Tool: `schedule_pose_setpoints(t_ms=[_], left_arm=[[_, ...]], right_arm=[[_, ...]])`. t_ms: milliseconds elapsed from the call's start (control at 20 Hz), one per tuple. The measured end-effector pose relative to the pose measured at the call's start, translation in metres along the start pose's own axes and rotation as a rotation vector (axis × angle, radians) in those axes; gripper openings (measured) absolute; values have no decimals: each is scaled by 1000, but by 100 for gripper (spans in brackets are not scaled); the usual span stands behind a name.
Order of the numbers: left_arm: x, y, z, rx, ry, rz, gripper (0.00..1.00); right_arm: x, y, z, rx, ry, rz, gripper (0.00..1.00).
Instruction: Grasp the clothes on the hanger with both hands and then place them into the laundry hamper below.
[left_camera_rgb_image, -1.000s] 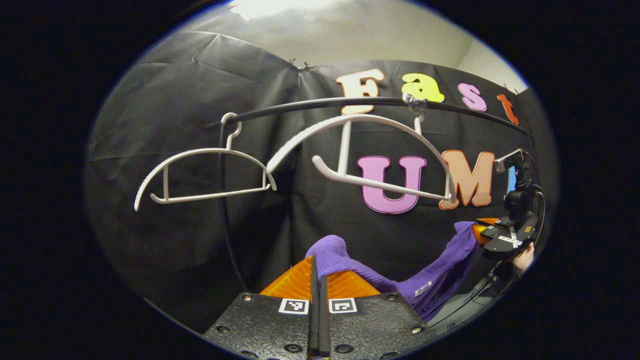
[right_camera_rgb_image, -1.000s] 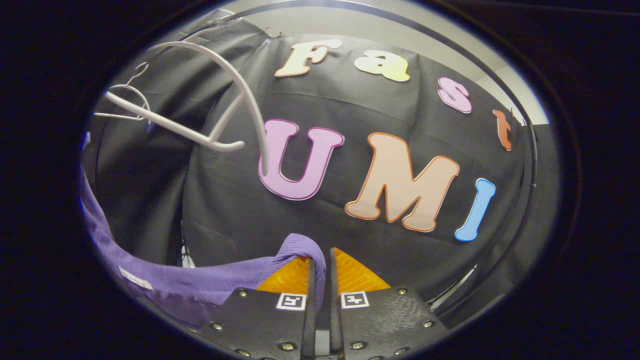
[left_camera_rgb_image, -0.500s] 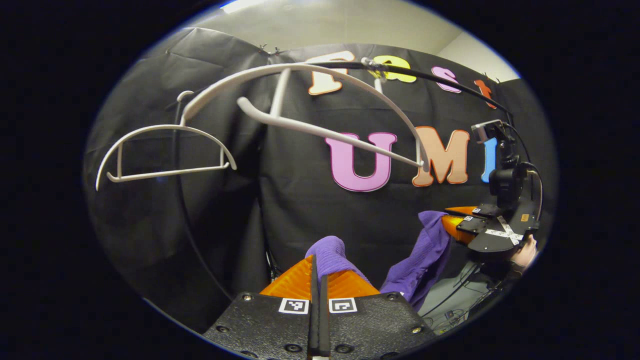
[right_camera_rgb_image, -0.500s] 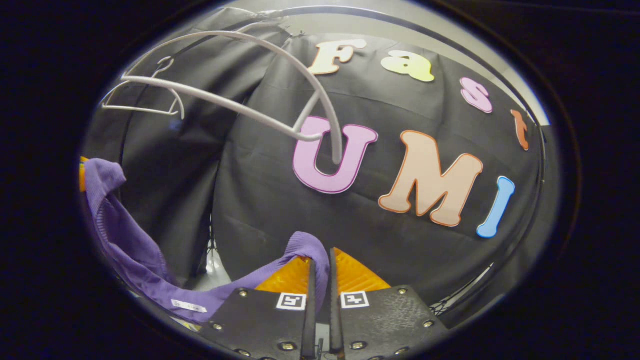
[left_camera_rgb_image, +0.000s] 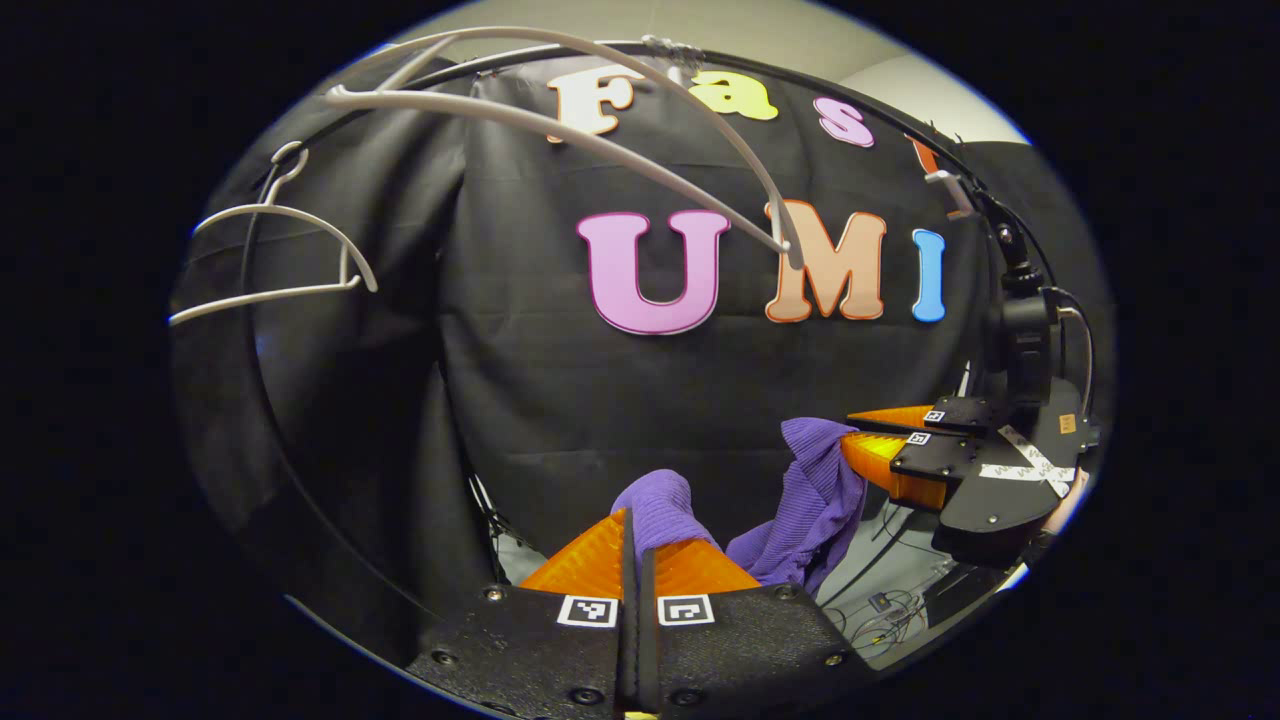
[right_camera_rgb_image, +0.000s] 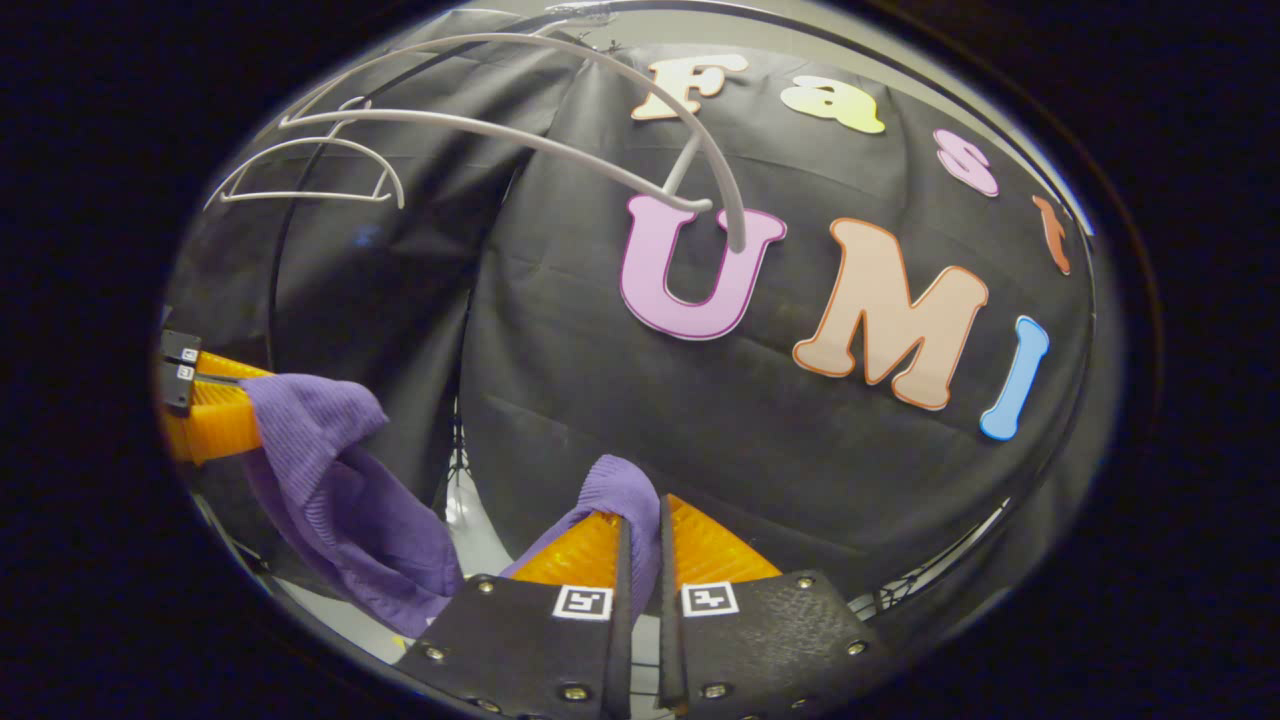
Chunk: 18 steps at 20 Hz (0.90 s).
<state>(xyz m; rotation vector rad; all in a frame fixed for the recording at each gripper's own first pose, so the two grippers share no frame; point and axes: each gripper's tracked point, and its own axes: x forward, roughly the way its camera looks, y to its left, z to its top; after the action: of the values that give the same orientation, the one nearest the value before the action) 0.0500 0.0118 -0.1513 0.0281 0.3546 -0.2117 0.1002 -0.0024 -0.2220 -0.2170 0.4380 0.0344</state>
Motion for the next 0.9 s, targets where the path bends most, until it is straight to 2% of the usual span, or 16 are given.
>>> schedule_pose_setpoints(t_ms=[200, 450, 650, 700, 750, 900], left_arm=[[24, -19, -8, -6, 53, -47, 1], [36, -28, -22, -5, 114, -71, 1], [39, -33, -27, -14, 165, -89, 7], [40, -34, -27, -14, 176, -92, 0], [40, -33, -27, -12, 185, -92, 8], [42, -32, -32, -6, 214, -91, 9]], right_arm=[[-6, 9, -24, 7, 52, 14, 11], [-9, 14, -48, 17, 114, 28, 11], [-8, 15, -68, 26, 177, 51, 11], [-9, 17, -75, 29, 190, 52, 11], [-9, 19, -81, 36, 201, 54, 11], [-10, 17, -93, 51, 232, 57, 11]])
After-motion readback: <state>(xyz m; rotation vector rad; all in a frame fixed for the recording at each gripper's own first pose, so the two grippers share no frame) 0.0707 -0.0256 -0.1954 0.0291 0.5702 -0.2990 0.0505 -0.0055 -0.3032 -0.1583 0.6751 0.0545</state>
